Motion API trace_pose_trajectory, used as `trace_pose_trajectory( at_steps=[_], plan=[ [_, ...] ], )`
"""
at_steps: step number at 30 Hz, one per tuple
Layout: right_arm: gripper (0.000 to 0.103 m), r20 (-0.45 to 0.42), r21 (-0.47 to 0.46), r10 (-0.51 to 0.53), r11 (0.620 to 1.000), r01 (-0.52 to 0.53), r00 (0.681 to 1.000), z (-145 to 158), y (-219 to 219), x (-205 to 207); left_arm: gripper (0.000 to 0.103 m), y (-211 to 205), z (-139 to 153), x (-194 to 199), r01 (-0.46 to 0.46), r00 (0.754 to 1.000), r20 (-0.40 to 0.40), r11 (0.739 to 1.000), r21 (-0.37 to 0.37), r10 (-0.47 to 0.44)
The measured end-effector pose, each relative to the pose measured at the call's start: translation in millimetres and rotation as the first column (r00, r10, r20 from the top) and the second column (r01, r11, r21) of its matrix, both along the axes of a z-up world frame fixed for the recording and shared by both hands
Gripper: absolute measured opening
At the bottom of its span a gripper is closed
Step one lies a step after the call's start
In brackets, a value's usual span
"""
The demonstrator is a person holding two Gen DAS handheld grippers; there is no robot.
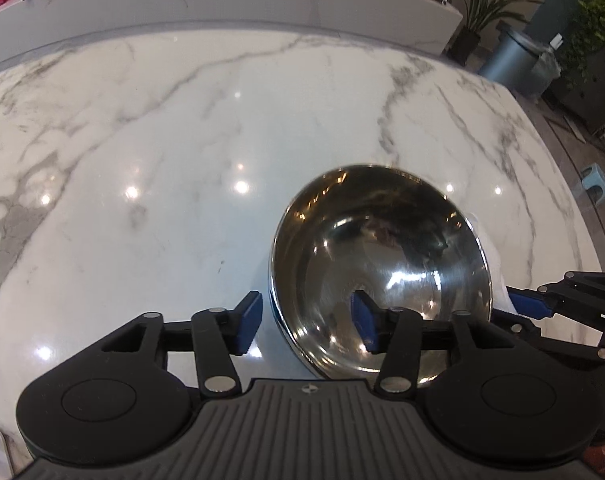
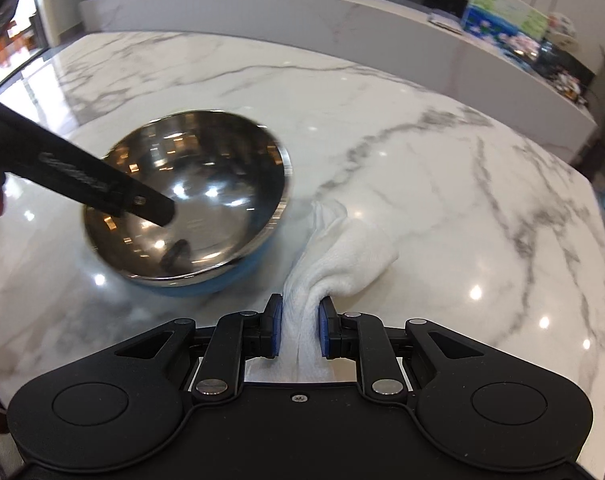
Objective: Clean bowl
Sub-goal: 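Open the left gripper to release the bowl rim, then open the right gripper to drop the cloth on the table beside the bowl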
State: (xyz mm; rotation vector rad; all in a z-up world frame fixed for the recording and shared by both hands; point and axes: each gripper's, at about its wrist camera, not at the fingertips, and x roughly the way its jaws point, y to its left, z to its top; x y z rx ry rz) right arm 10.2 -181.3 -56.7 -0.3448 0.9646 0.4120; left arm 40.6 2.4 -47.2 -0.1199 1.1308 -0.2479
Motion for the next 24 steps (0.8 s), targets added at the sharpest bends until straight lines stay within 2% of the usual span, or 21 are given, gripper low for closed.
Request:
trace_pose_trajectory(
  at_steps=[7,10,13,15,17,20,24],
  plan=[
    [0.017,-0.011,-0.063,-0.027,0.998,0.027,1.0,-12.9,0.8,0.6,0.056,0.5,3.4,-1.4,-0.006,1.0,0.023,1.0,0.0,0.006],
    [0.018,-0.021,-0.061,-0.04,0.997,0.039,0.999,-14.9,-0.7,2.4,0.061,2.0,5.2,-2.2,-0.007,0.999,0.037,1.0,-0.003,0.008],
    [0.028,-0.031,-0.059,-0.061,0.997,0.059,0.998,-15.8,-3.2,5.1,0.064,2.3,6.1,-2.9,-0.009,0.999,0.052,1.0,0.0,0.009],
    [0.045,-0.028,-0.072,-0.095,0.993,0.093,0.995,-16.1,-7.0,6.9,0.068,2.6,7.4,-4.1,-0.011,0.998,0.066,1.0,0.001,0.011],
    [0.051,-0.032,-0.074,-0.12,0.99,0.117,0.992,-16.2,-10.5,9.0,0.072,2.6,9.8,-5.6,-0.012,0.996,0.085,1.0,-0.003,0.012],
    [0.054,-0.045,-0.057,-0.15,0.987,0.147,0.988,-15.3,-17.3,11.5,0.073,2.4,13.2,-7.0,-0.012,0.994,0.11,1.0,-0.007,0.013],
    [0.055,-0.013,-0.071,-0.165,0.984,0.164,0.986,-9.3,-20.4,8.5,0.074,2.4,20.1,-11.7,-0.008,0.989,0.15,1.0,-0.013,0.01]
  ],
)
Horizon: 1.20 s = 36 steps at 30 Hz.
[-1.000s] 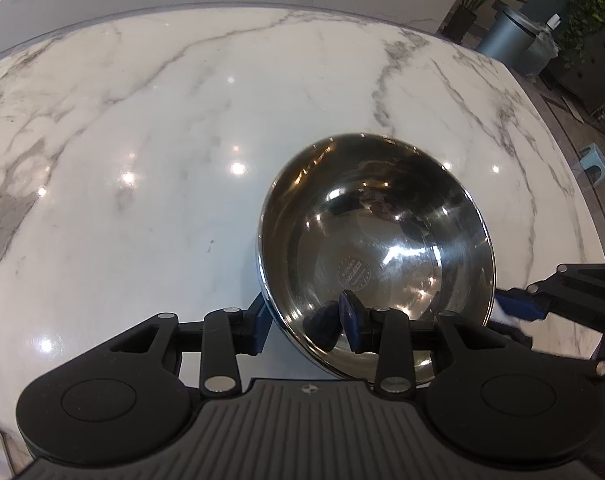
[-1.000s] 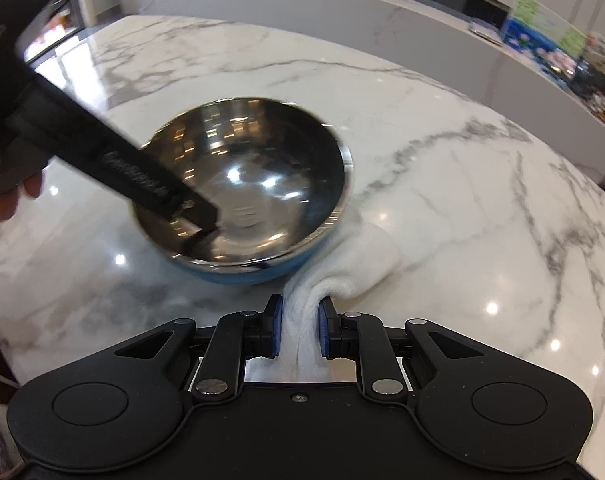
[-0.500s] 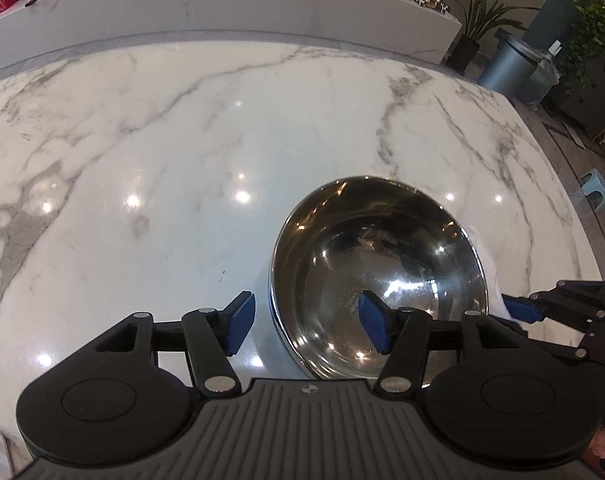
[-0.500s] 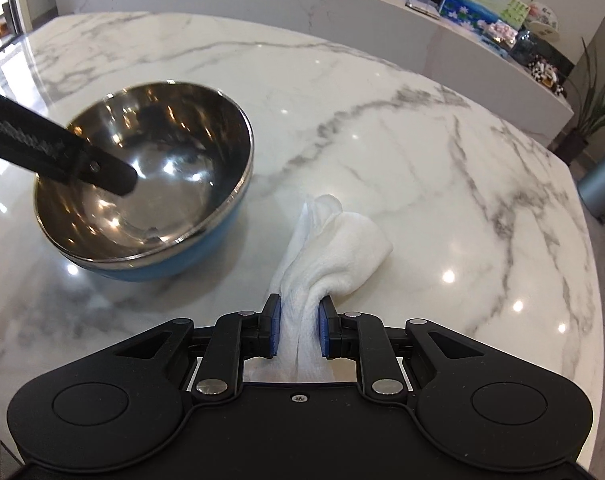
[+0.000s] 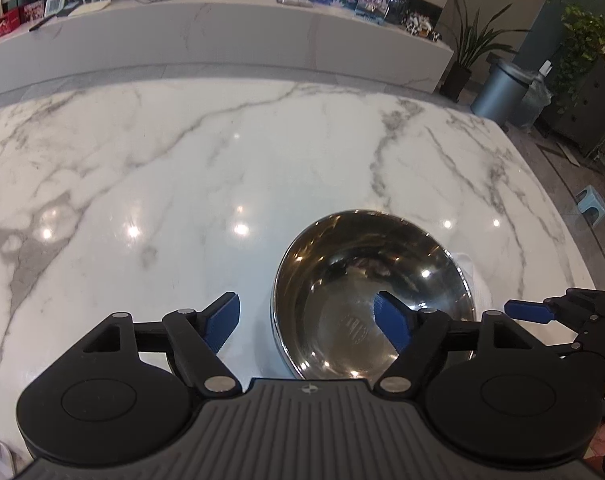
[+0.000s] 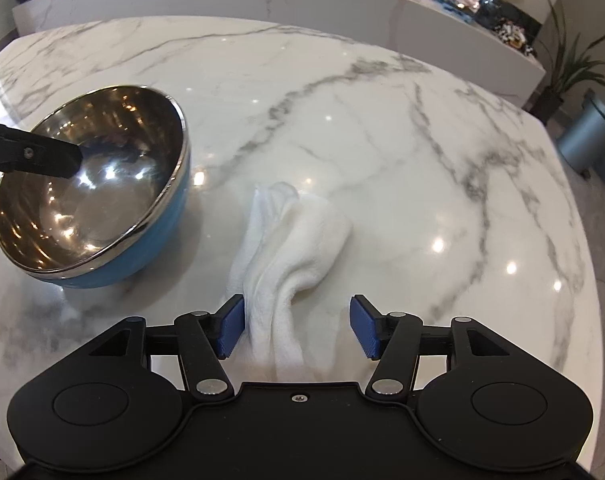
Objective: Clean bowl
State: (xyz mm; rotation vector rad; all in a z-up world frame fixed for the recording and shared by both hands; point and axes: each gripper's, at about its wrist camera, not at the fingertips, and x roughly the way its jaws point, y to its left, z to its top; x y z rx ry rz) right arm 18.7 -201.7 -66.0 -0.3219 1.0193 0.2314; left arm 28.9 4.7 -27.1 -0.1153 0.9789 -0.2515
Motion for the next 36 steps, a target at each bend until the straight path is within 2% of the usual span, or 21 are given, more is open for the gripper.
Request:
trace_pose_trajectory(
  at_steps=[3,9,19,22,23,26,31,32,34,36],
  plan=[
    [0.058,0.034,-0.015,-0.007,1.0,0.007,0.999,5.6,-2.4,-3.2,0.074,-0.4,5.5,-5.9,0.007,1.0,0.03,1.0,-0.007,-0.007],
    [0.062,0.084,0.022,-0.065,0.998,0.063,0.994,19.5,-10.7,-7.7,0.079,0.1,10.9,-14.5,-0.003,0.998,0.066,1.0,-0.023,0.005],
    [0.066,0.074,0.117,-0.12,0.987,0.111,0.99,27.1,-15.5,-17.8,0.082,4.0,15.2,-33.1,-0.028,0.996,0.083,0.999,-0.045,0.031],
    [0.072,0.075,0.143,-0.14,0.981,0.129,0.987,28.3,-16.2,-22.2,0.082,2.5,15.2,-36.9,-0.027,0.996,0.083,0.999,-0.046,0.031],
    [0.077,0.078,0.148,-0.144,0.98,0.132,0.986,29.0,-16.1,-23.5,0.082,1.9,15.3,-38.3,-0.026,0.996,0.084,0.999,-0.046,0.03],
    [0.078,0.106,0.148,-0.163,0.978,0.146,0.981,31.6,-16.4,-29.2,0.082,1.8,15.4,-43.1,-0.024,0.995,0.097,0.998,-0.051,0.029],
    [0.079,0.094,0.176,-0.185,0.97,0.166,0.978,29.7,-18.7,-34.6,0.083,3.1,14.4,-52.3,-0.027,0.991,0.132,0.999,-0.044,0.032],
    [0.081,0.094,0.179,-0.186,0.97,0.167,0.978,29.7,-18.4,-35.4,0.083,3.0,14.6,-53.6,-0.021,0.99,0.137,0.999,-0.042,0.027],
    [0.089,0.101,0.185,-0.191,0.968,0.17,0.976,30.0,-18.3,-37.9,0.084,4.0,13.4,-57.2,-0.03,0.99,0.138,0.998,-0.051,0.037],
    [0.09,0.111,0.201,-0.205,0.963,0.18,0.972,31.2,-18.4,-41.8,0.084,4.9,11.7,-60.1,-0.042,0.99,0.132,0.997,-0.067,0.051]
  ],
)
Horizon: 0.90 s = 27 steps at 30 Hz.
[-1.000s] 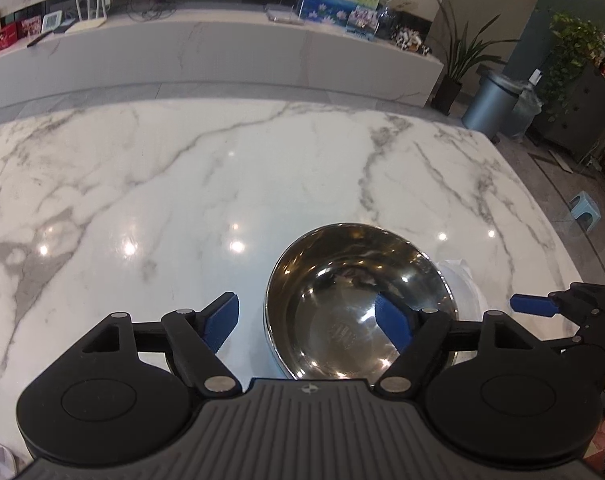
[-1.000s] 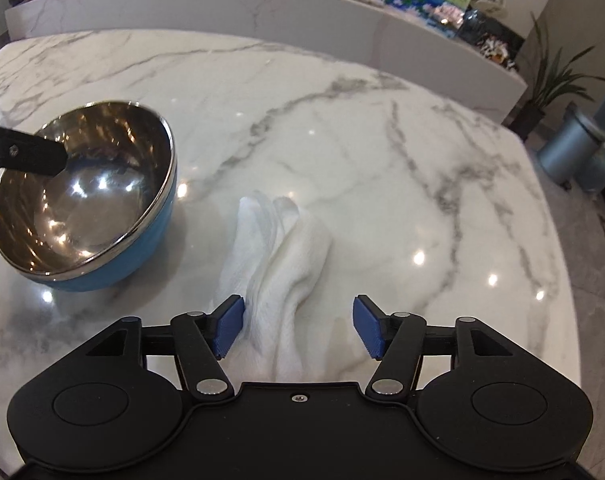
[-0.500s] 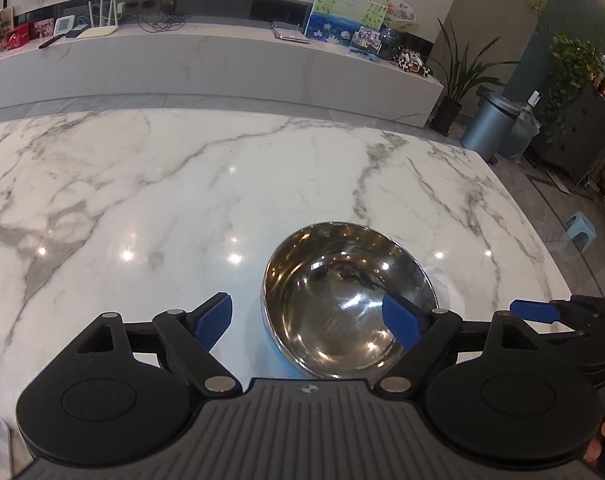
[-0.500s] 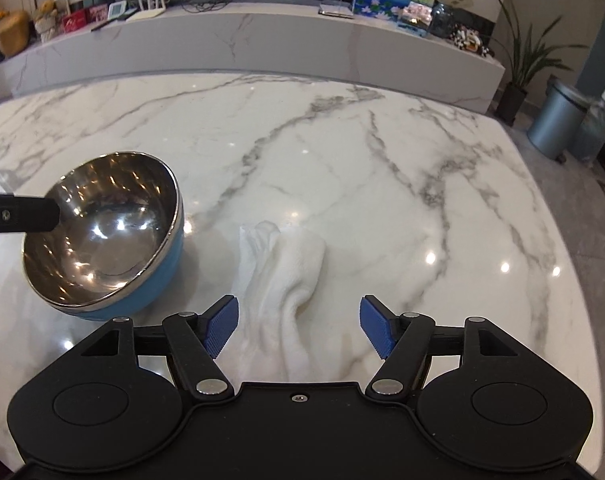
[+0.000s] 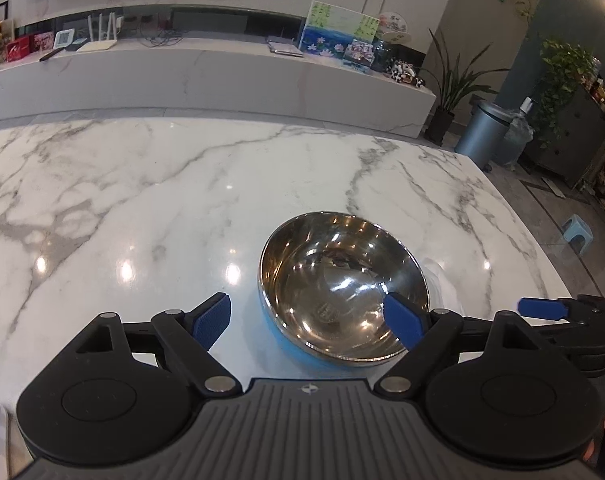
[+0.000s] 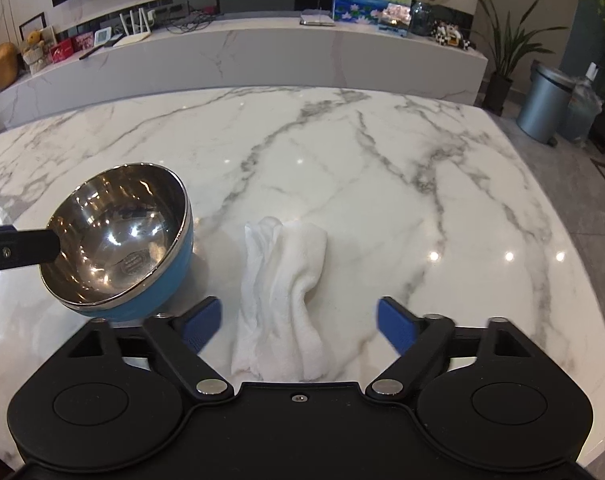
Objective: Clean bowl
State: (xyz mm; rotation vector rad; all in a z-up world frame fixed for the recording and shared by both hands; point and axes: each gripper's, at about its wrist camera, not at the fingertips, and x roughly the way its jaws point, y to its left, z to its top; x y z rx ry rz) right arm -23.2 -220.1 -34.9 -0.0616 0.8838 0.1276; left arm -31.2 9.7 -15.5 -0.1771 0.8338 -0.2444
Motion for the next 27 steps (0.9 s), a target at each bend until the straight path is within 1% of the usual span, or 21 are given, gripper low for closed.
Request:
trace_pose_trajectory(
  at_steps=[1,2,5,7,14,16,19,23,27],
  plan=[
    [0.09,0.005,0.011,-0.004,1.0,0.004,1.0,0.5,-0.2,-1.3,0.087,-0.5,-0.7,-0.2,0.0,1.0,-0.003,1.0,-0.006,0.0],
    [0.09,0.009,0.02,-0.007,1.0,0.007,1.0,0.8,-0.1,-2.3,0.103,-1.0,-1.2,-0.3,0.002,1.0,-0.007,1.0,-0.012,-0.002],
    [0.09,0.003,0.024,0.001,1.0,-0.001,1.0,-1.0,4.3,-1.1,0.103,-4.9,0.0,-0.9,0.012,1.0,0.021,1.0,-0.001,-0.012],
    [0.09,0.001,0.019,0.005,1.0,-0.005,1.0,-2.8,6.6,-0.2,0.103,-8.9,1.5,-1.4,0.026,0.999,0.043,0.999,0.02,-0.027],
    [0.09,-0.003,0.017,0.018,1.0,-0.018,1.0,-5.5,9.7,1.4,0.103,-11.7,1.7,-0.7,0.023,0.998,0.062,0.998,0.064,-0.027],
    [0.09,-0.001,0.015,0.022,1.0,-0.022,1.0,-5.6,10.2,0.7,0.102,-10.9,0.9,-0.5,0.015,0.998,0.059,0.997,0.075,-0.02],
    [0.09,0.005,0.016,0.036,0.999,-0.036,0.999,-5.4,13.2,-0.9,0.102,-7.4,-1.5,-1.2,-0.022,0.998,0.055,0.997,0.073,0.018],
    [0.09,0.008,0.005,0.059,0.998,-0.059,0.998,-5.7,18.4,-2.2,0.101,-3.2,-2.8,-0.3,-0.036,0.999,0.036,0.997,0.068,0.034],
    [0.09,0.005,-0.001,0.072,0.997,-0.072,0.997,-6.8,21.7,-2.6,0.101,-0.4,-0.5,-1.9,-0.062,0.997,0.046,0.993,0.098,0.058]
  ],
)
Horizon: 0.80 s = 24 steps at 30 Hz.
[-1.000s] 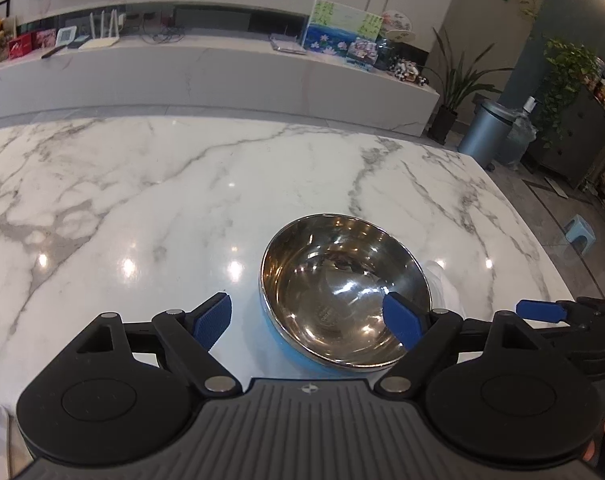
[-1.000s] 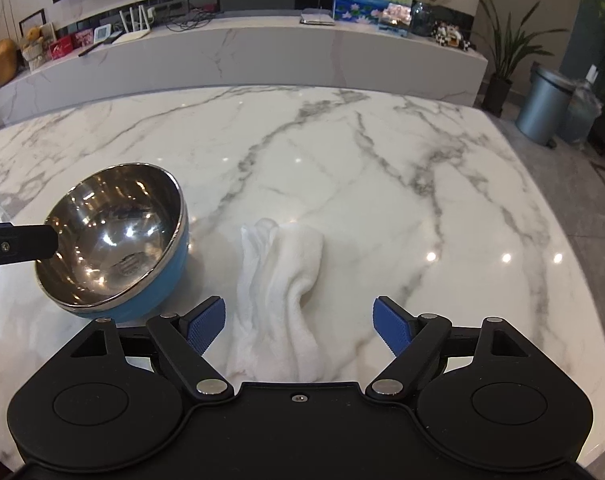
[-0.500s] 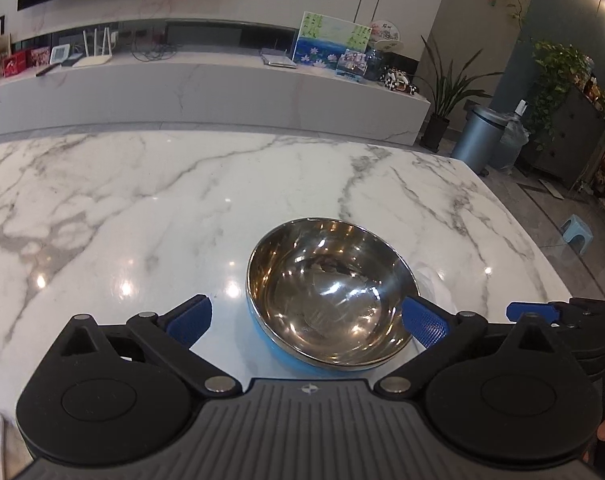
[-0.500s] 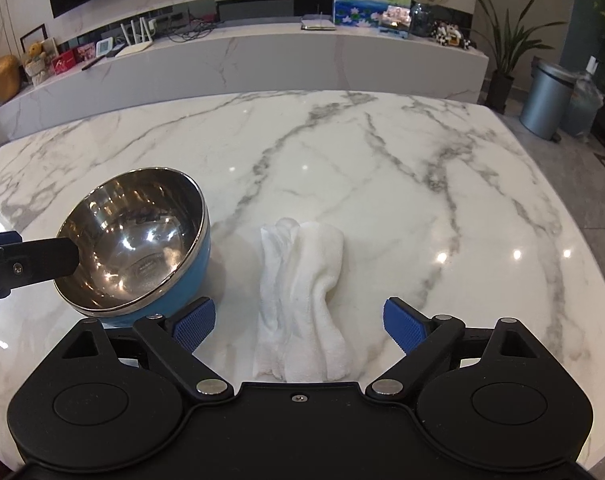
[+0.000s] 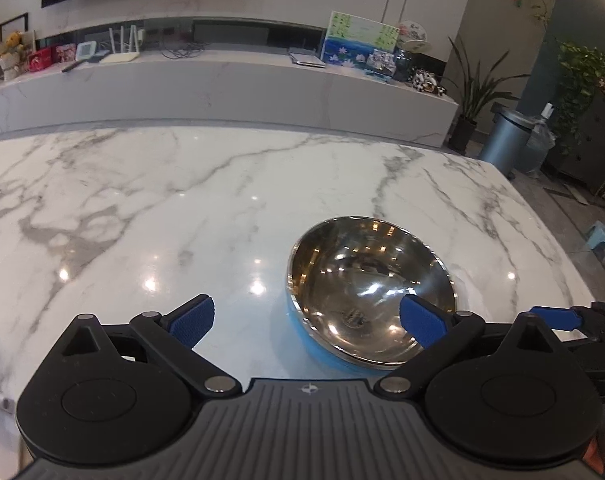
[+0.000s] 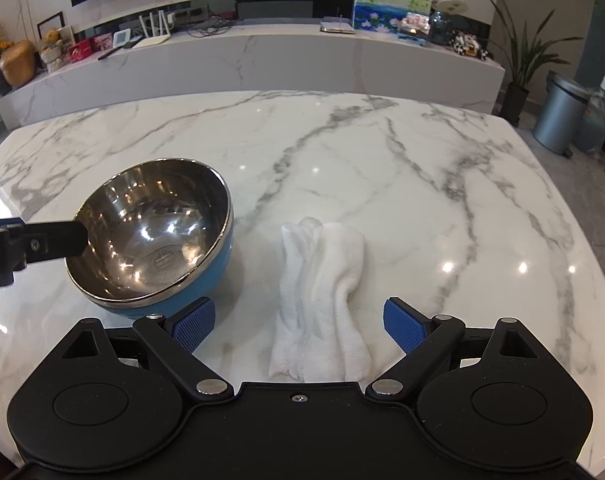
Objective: Clean bowl
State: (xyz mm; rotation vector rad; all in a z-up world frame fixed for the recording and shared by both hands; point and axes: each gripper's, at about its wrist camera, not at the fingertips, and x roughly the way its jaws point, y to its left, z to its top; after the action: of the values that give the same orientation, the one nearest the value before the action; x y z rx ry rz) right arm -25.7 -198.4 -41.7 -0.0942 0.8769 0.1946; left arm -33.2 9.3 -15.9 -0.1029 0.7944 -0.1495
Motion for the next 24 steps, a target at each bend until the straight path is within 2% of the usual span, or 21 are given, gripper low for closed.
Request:
trace_pose_trajectory(
  at_steps=[20,24],
  plan=[
    [0.09,0.01,-0.006,0.015,1.0,-0.015,1.0,-3.3,10.4,-0.5,0.101,0.1,-0.6,-0.8,0.017,1.0,-0.026,0.999,0.035,-0.016],
    [0.09,0.006,-0.008,0.02,1.0,-0.02,1.0,-0.8,9.9,0.5,0.101,-2.0,-4.3,0.4,0.025,0.998,-0.058,0.999,0.043,-0.023]
  ],
)
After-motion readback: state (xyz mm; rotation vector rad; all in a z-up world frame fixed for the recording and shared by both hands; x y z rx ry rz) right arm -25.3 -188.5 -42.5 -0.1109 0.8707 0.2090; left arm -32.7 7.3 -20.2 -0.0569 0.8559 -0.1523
